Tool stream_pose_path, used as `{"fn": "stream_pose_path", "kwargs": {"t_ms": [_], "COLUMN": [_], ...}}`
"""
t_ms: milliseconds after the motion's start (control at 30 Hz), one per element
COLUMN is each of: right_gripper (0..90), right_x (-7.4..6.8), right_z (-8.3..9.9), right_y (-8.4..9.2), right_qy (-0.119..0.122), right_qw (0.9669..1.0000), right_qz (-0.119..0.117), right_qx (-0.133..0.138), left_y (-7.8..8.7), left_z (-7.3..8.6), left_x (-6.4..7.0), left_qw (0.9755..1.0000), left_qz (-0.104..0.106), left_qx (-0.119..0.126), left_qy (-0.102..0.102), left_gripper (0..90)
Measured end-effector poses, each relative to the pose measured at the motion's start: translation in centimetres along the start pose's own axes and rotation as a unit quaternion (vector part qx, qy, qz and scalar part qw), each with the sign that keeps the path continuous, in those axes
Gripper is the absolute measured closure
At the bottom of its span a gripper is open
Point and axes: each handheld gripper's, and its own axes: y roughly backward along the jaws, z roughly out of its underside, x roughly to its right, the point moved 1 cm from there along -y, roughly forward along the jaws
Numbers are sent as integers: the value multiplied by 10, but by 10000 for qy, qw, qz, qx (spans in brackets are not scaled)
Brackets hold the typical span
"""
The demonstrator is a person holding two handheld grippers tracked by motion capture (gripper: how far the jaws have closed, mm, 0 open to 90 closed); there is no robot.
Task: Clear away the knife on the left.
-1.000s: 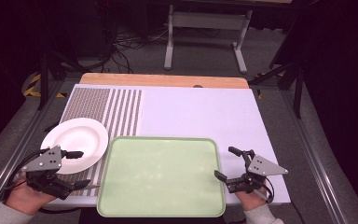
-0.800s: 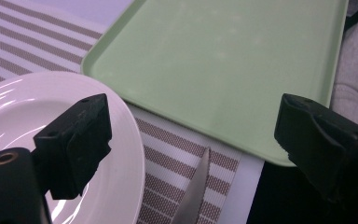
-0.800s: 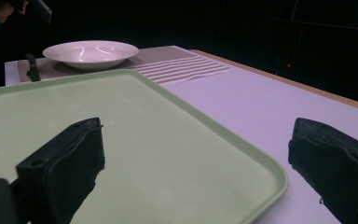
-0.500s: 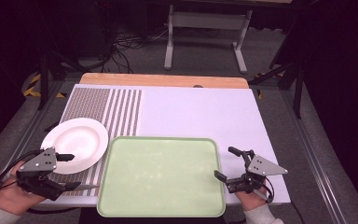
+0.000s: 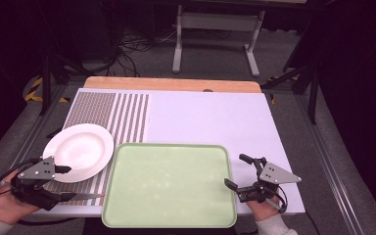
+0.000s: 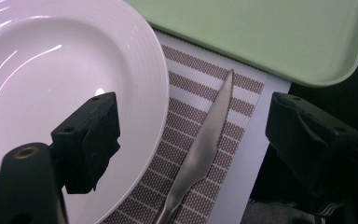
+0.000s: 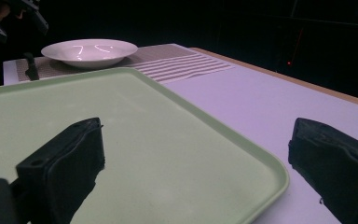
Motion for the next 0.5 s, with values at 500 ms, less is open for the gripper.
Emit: {"fn": "stream_pose_path", "kwargs": {"t_ms": [500], "right_gripper": [38], "right_x": [0], "right_z": [0], "right_y": [0], "right_qy": [11], "right_qw": [10000], "right_qz": [-9], "right_qx": [7], "left_y": [-9], "left_z": [16], "left_x": [-10], "left_qw": [9945], "left_qz": [319], "left_qx": [-982], "left_qy": [-160], "left_gripper": [266]}}
